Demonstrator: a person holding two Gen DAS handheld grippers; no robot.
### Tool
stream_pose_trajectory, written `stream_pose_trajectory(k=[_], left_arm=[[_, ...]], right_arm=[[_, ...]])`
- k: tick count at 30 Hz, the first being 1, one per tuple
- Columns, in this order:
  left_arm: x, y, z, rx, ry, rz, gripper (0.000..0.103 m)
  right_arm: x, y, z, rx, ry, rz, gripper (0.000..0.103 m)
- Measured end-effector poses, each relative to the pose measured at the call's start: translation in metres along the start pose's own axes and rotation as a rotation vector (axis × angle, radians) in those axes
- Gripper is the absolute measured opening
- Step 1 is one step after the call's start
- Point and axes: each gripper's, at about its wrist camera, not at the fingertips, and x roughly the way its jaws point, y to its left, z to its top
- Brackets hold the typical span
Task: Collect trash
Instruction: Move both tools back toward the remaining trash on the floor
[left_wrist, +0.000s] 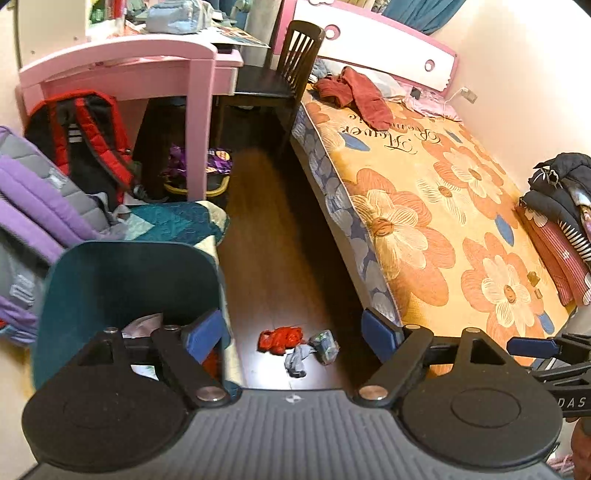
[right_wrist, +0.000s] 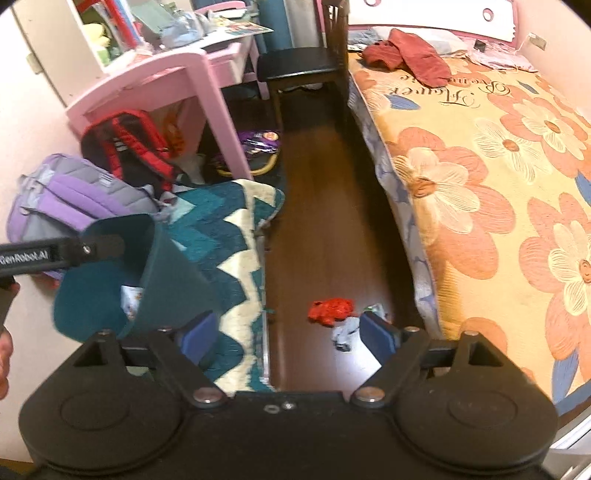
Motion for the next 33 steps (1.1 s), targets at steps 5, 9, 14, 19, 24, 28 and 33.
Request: stream_pose_trajectory(k=[5, 9, 14, 19, 24, 28, 33], left_arm=[[0.052, -0.025, 0.002, -0.050, 0.011, -0.013, 0.089], [0.105, -0.043, -0.003, -0.054, 0.035, 0.002, 0.100], [0.184, -0.055, -0.025, -0.046, 0.078, 0.027, 0.101], [0.269, -0.052, -0.066, -0.038, 0.127, 0.067, 0.101], [0.356, -0.047, -0.116, -0.037, 0.193, 0.102, 0.101], [0.421, -0.047, -0.153, -0.022, 0.225, 0.127, 0.101], [0.501, -0.042, -0.194, -0.041, 0.262, 0.154, 0.100]], right_arm=[[0.034, -0.050, 0.006, -0.015, 0.020, 0.002, 0.090], [0.079, -0.087, 0.009, -0.024, 0.056, 0.011, 0.091], [0.149, -0.127, 0.004, -0.022, 0.106, 0.011, 0.091], [0.235, -0.157, -0.006, -0.029, 0.151, 0.017, 0.091], [0.327, -0.170, -0.021, -0.059, 0.193, 0.031, 0.091], [0.403, -0.180, -0.032, -0.070, 0.228, 0.027, 0.090], [0.492, -0.200, -0.050, -0.078, 0.276, 0.016, 0.089]])
